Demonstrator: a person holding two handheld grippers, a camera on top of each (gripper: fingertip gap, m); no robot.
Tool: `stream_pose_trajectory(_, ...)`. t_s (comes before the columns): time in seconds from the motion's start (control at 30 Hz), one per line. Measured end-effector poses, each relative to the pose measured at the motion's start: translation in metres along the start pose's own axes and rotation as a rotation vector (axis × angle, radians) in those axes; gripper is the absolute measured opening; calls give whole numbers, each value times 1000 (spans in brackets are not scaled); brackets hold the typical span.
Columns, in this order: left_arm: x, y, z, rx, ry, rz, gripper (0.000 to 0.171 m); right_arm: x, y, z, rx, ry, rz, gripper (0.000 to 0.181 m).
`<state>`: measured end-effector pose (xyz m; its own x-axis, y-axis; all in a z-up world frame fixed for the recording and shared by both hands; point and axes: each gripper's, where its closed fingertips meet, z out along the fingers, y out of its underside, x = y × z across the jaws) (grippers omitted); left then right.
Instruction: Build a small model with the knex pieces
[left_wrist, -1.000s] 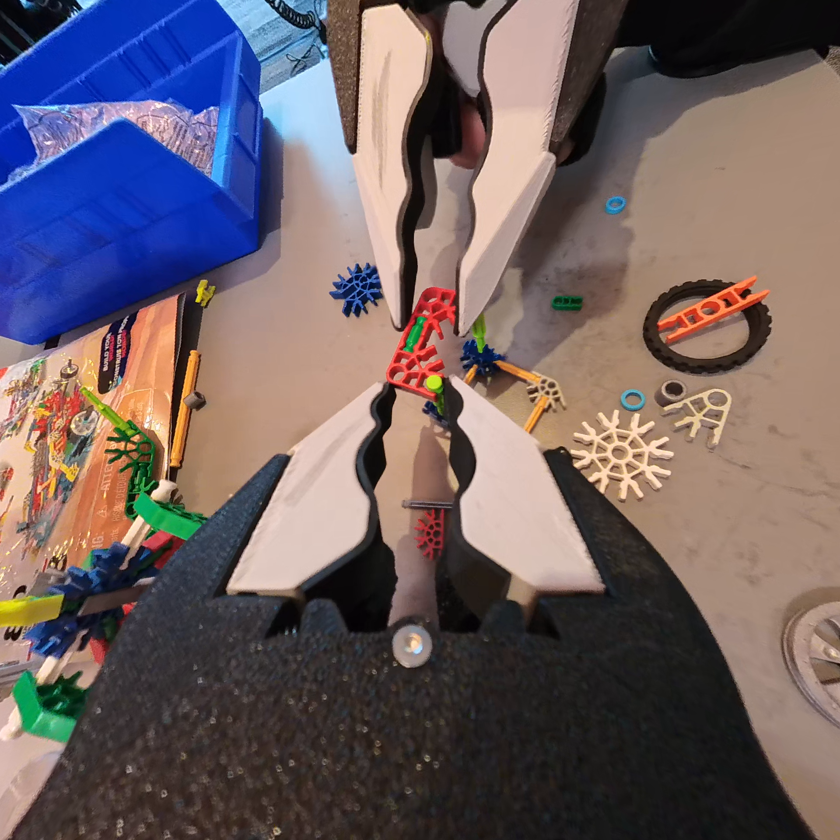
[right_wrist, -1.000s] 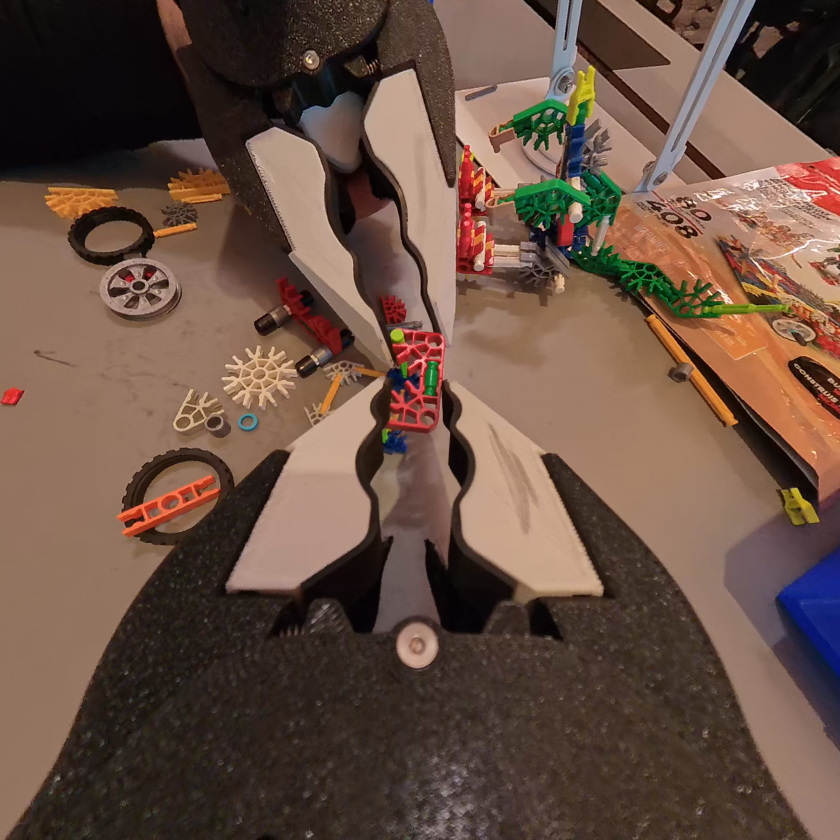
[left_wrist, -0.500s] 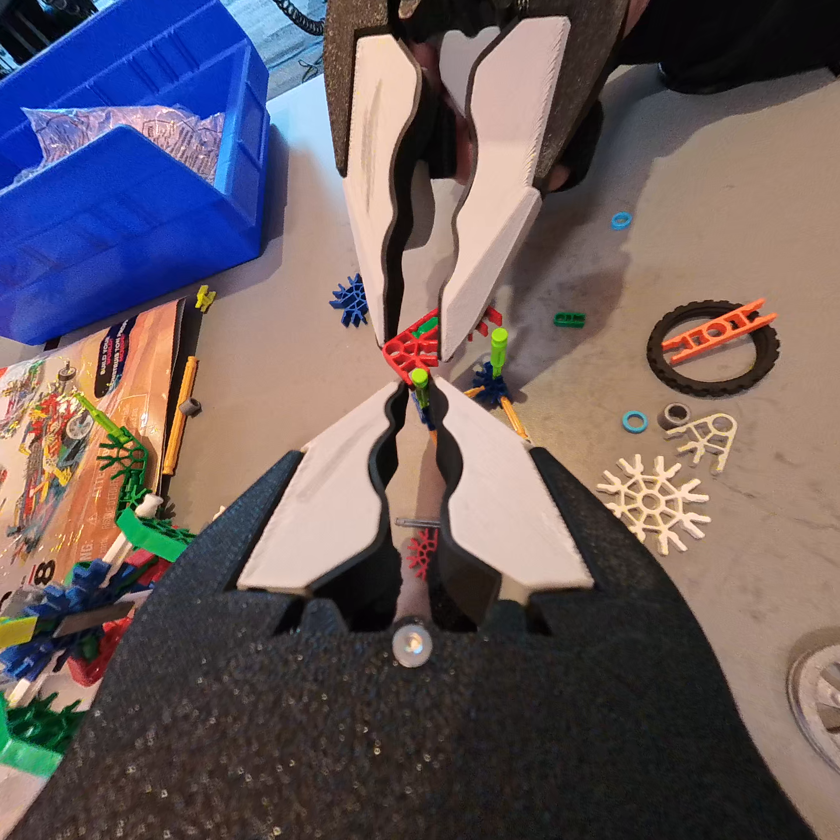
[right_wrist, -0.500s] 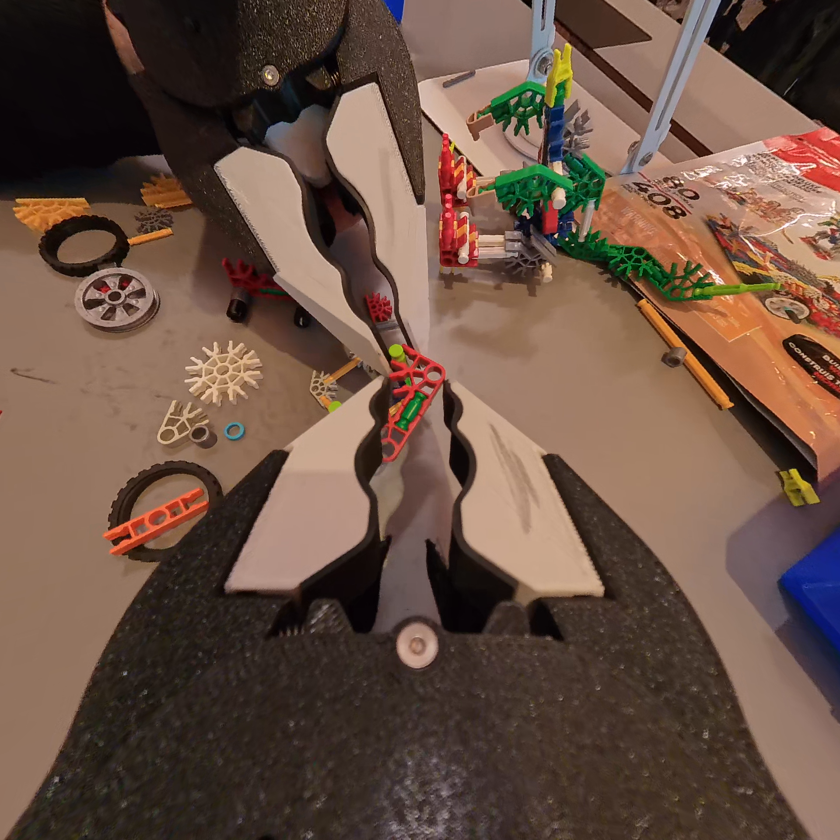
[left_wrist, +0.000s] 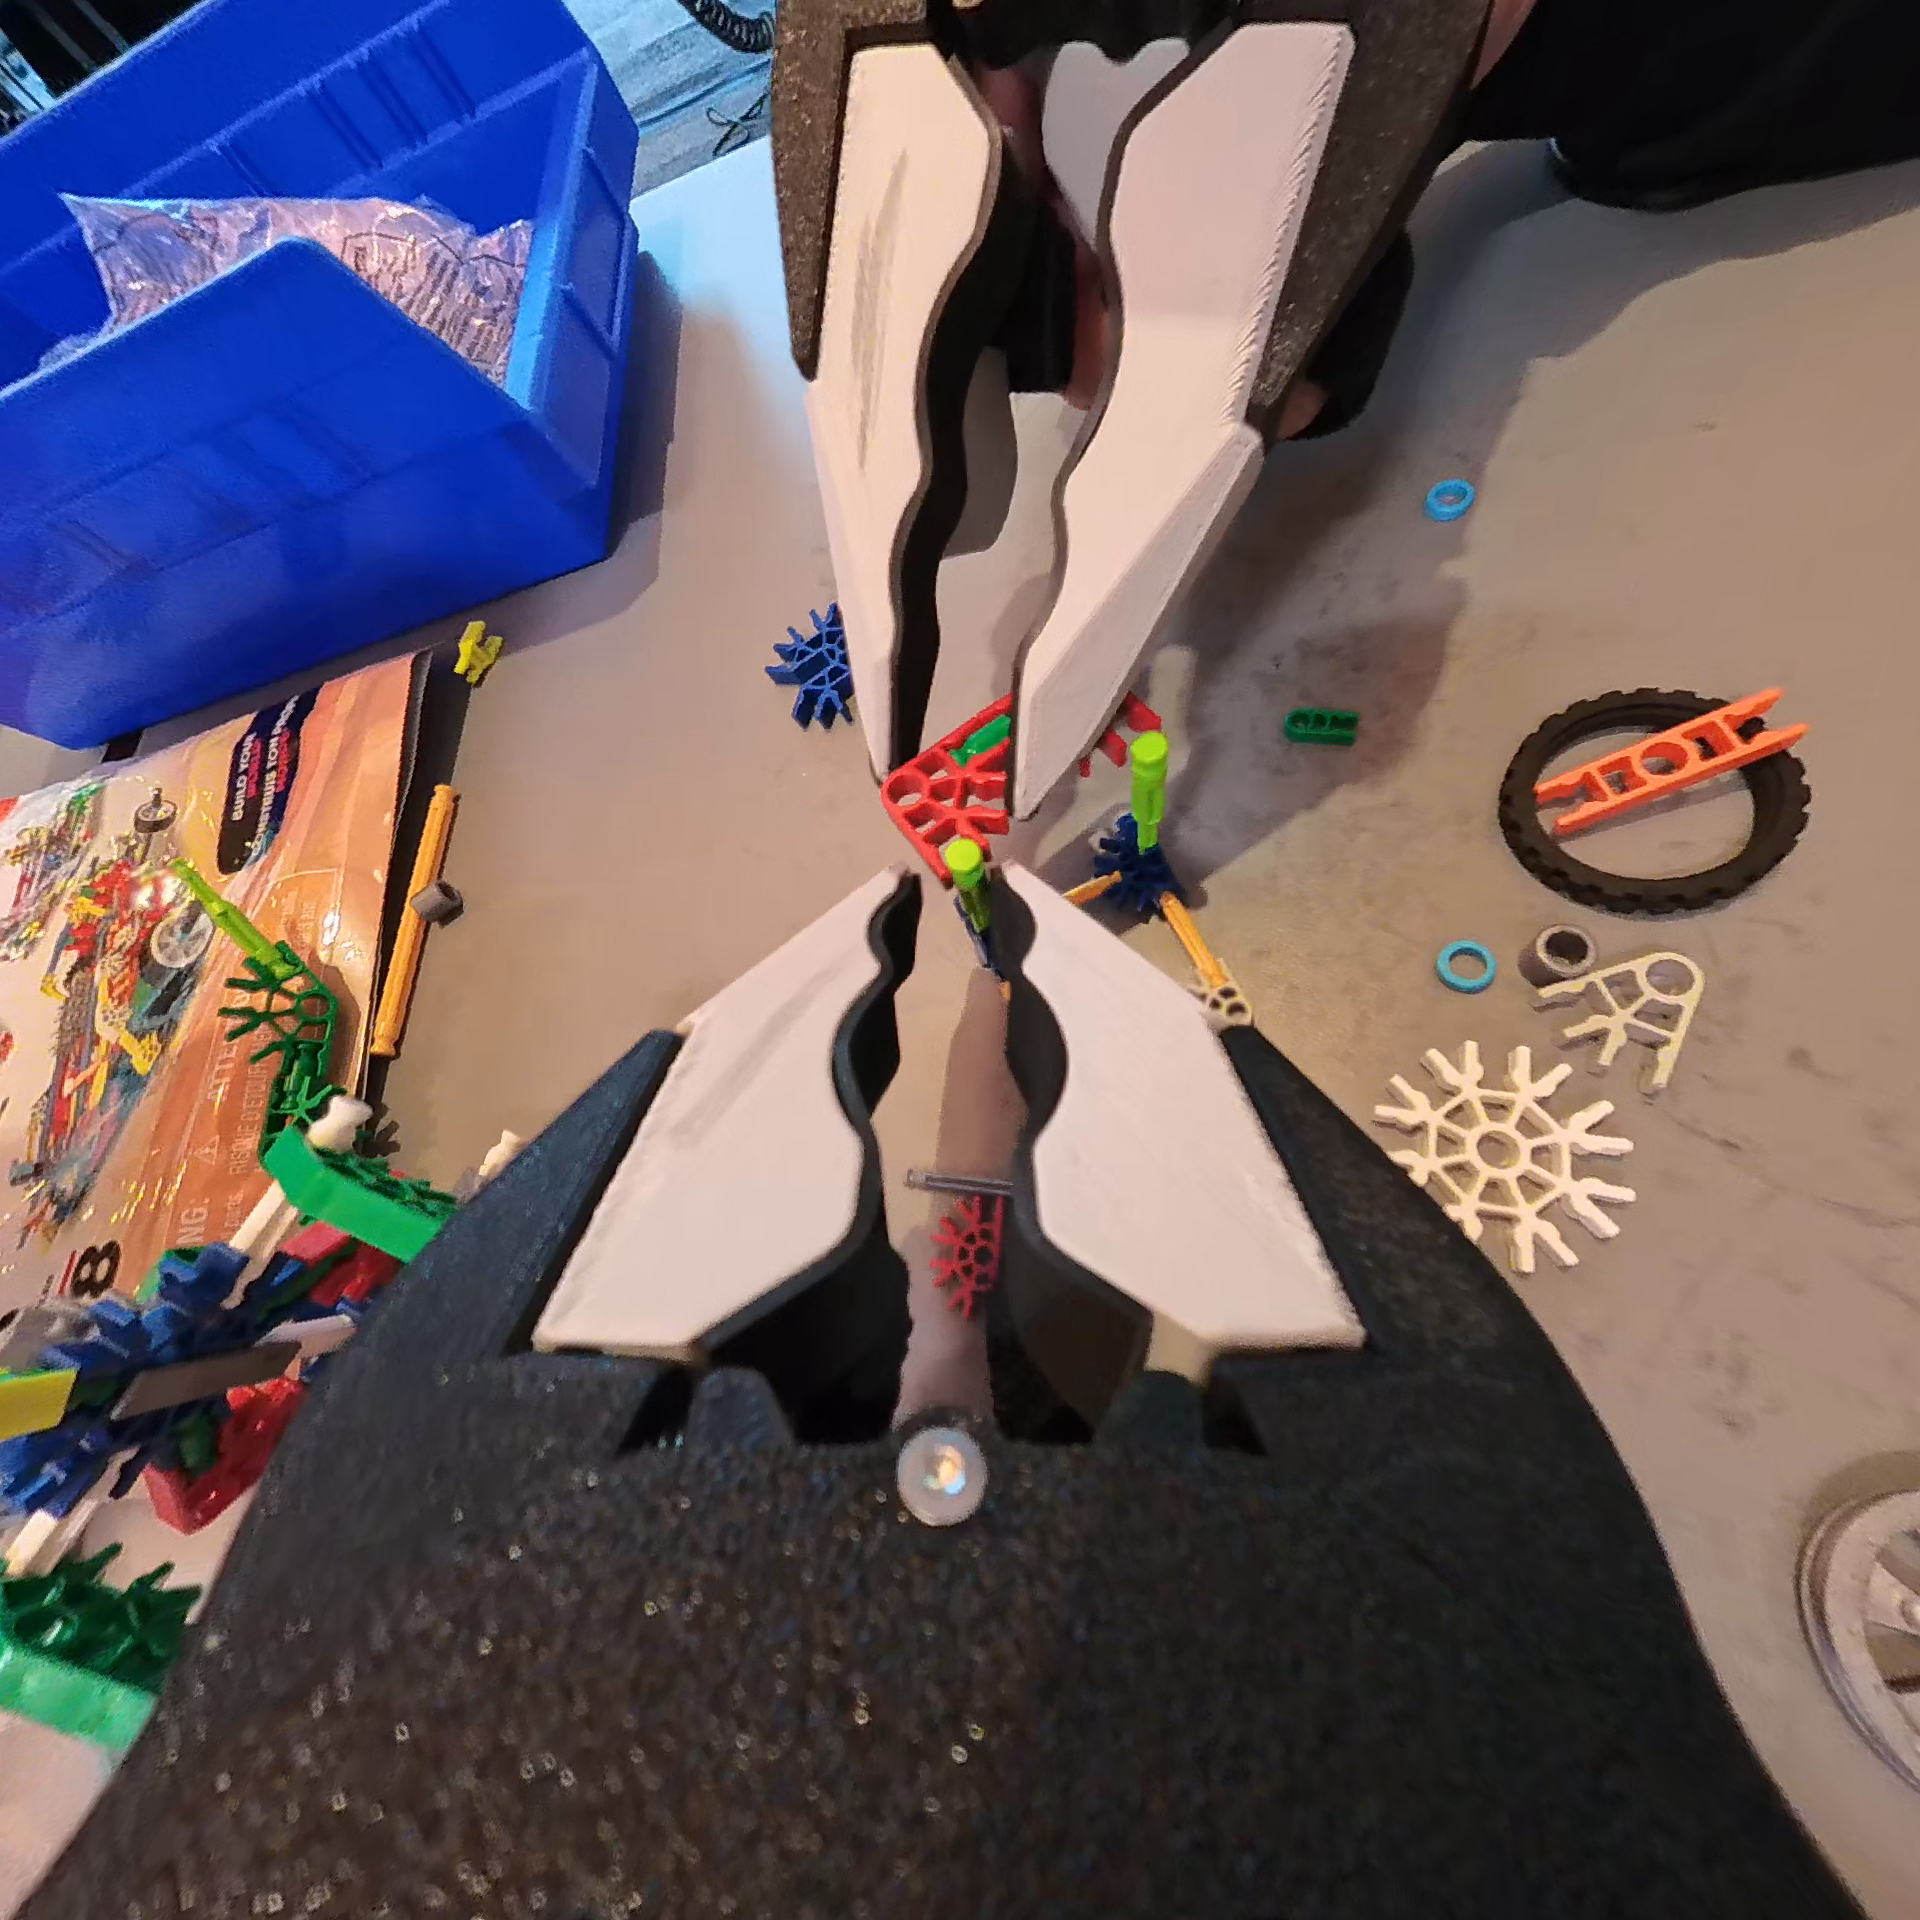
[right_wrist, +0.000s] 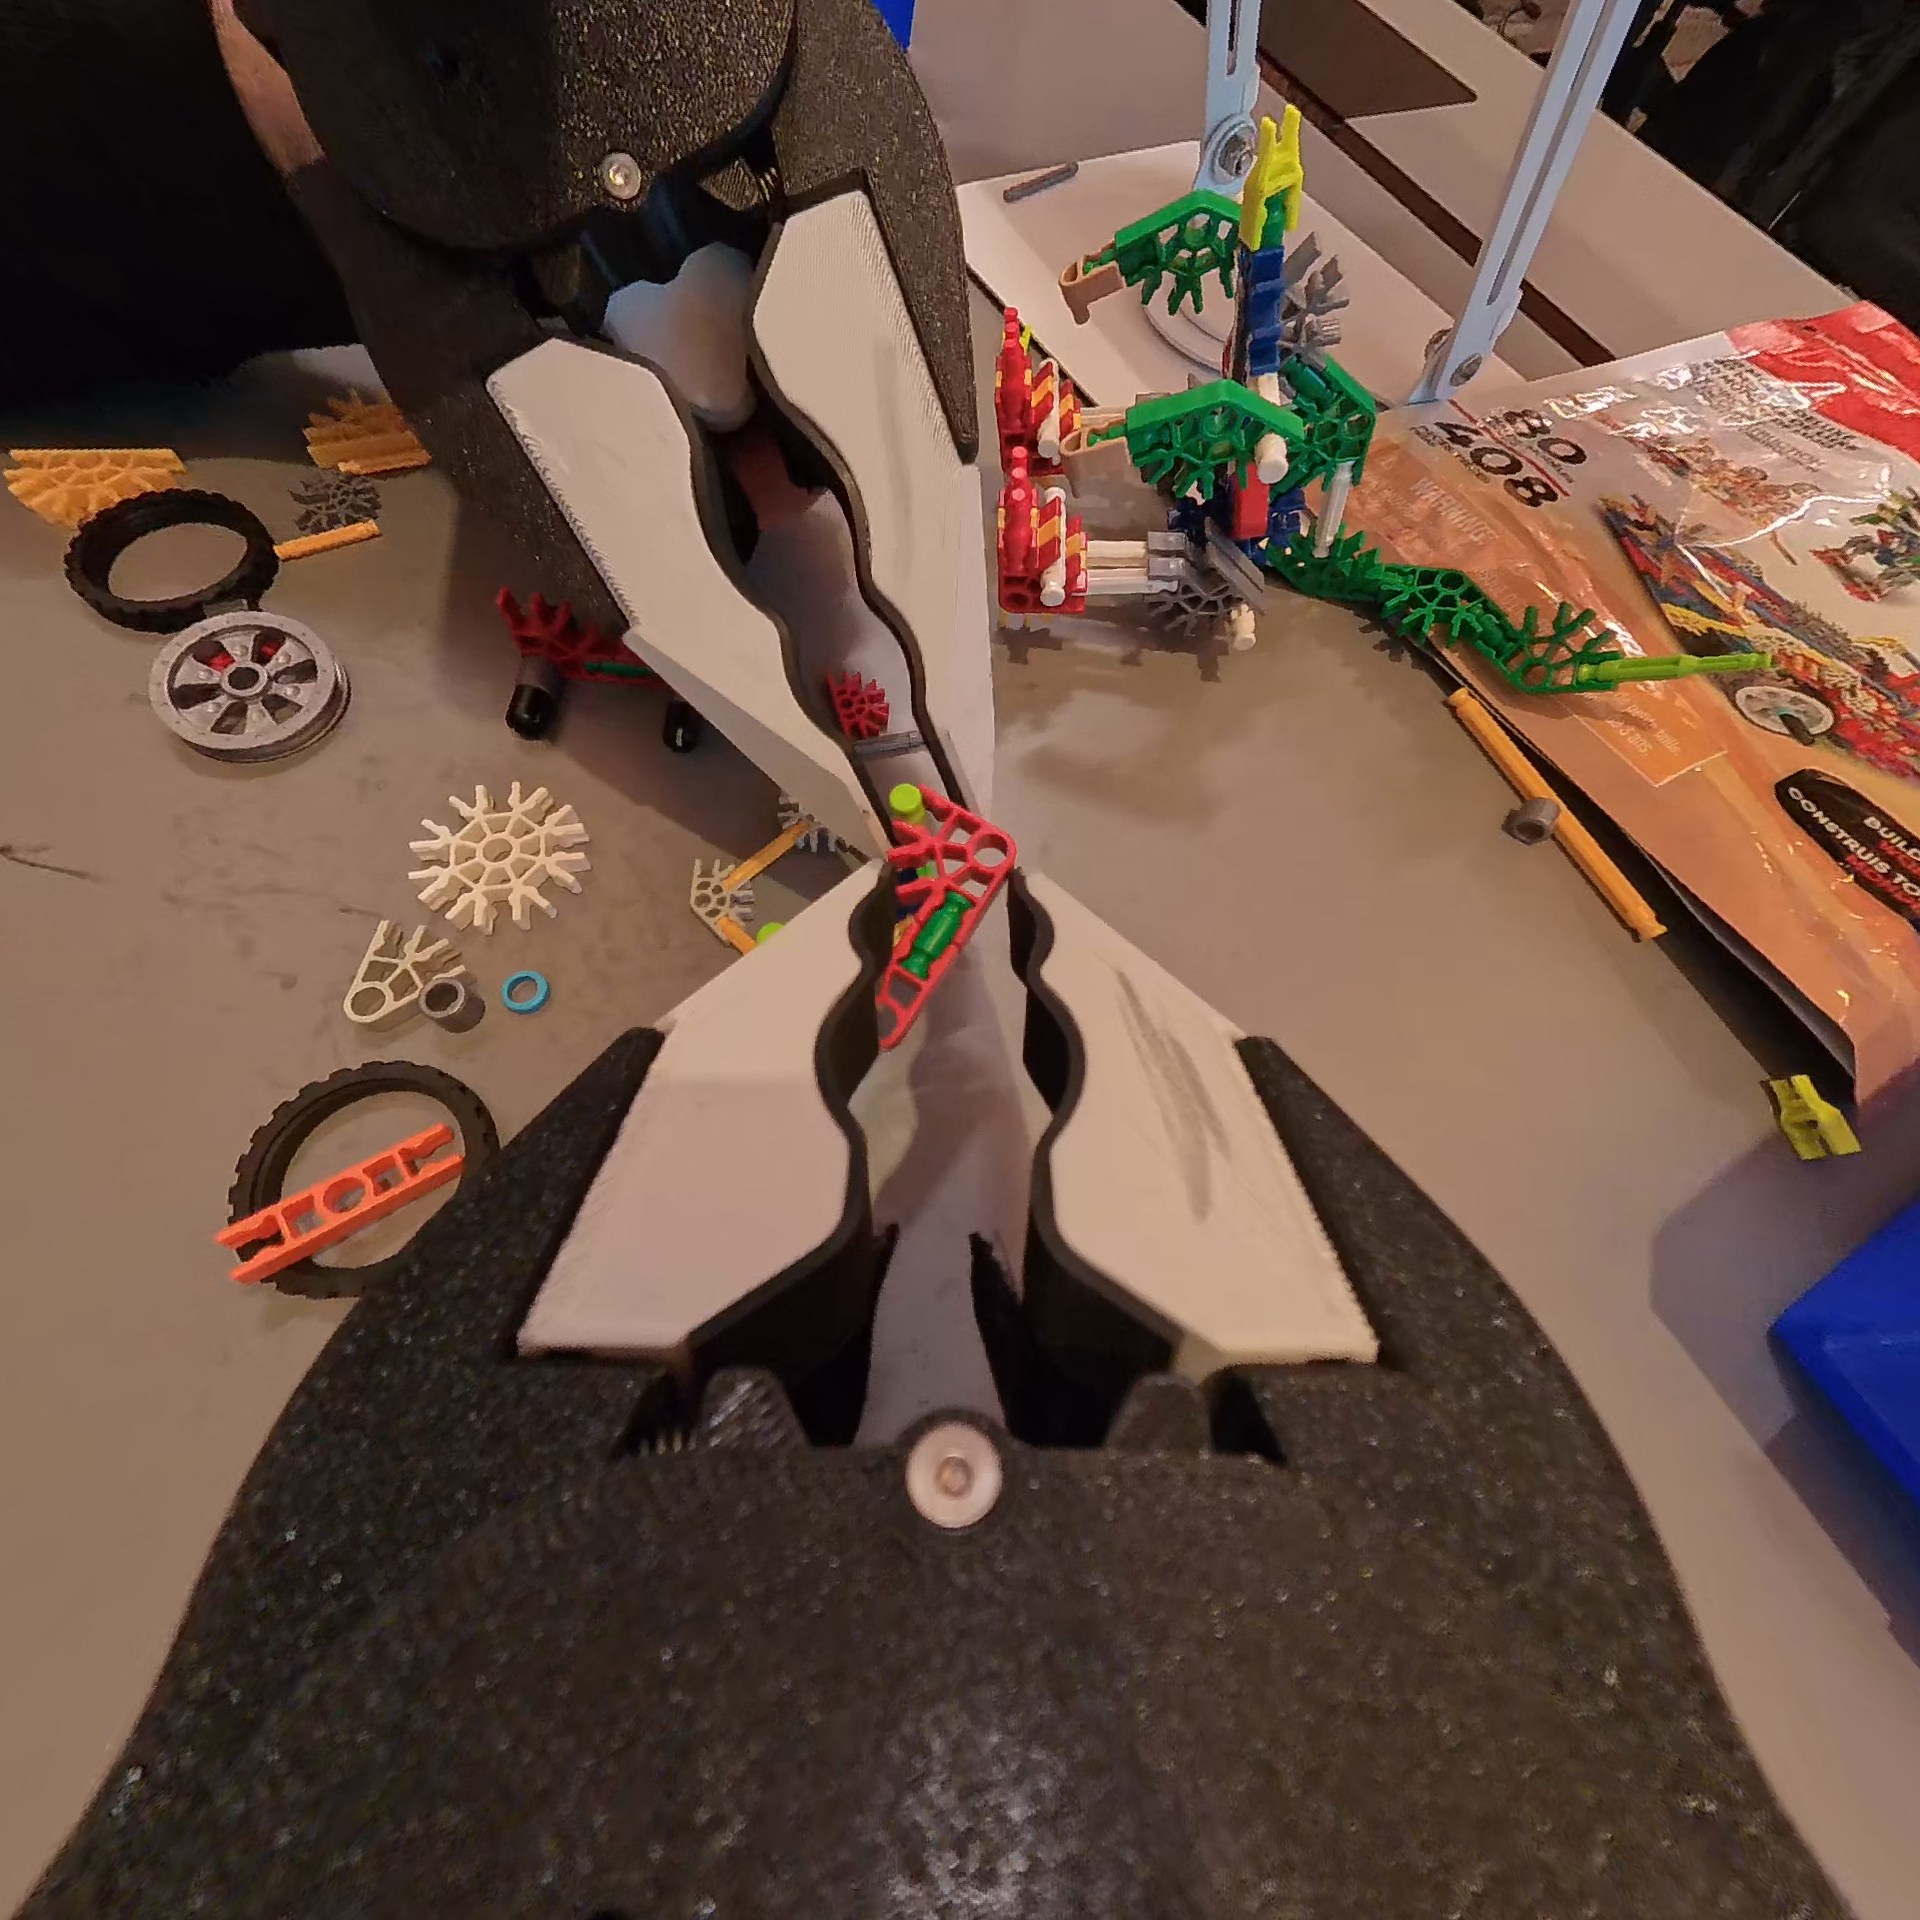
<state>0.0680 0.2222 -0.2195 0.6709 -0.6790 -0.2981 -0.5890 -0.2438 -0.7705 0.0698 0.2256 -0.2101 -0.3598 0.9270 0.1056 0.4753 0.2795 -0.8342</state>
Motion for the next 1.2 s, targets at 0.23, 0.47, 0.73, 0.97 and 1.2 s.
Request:
stream_pose_trajectory(0.23, 2, 7, -6, -34, 28, -29, 6, -1, -1, 1, 7, 0, 0, 20)
stream_pose_trajectory(0.47, 6, 9, -3, -67, 33, -28, 1, -1, -1, 2, 4, 3, 0, 19)
stream_pose_trajectory(0.73, 3, 8, -3, -66, 20, -53, 0, 0, -2, 1, 10, 19, -14, 19)
stream_pose_trajectory(0.97, 1, 7, -1, -62, 3, -62, 0, 3, -1, 1, 3, 47, -41, 19)
stream_pose_trajectory(1.2, -1, 7, 0, -32, 13, -108, 1, 6, -1, 0, 4, 58, -40, 19)
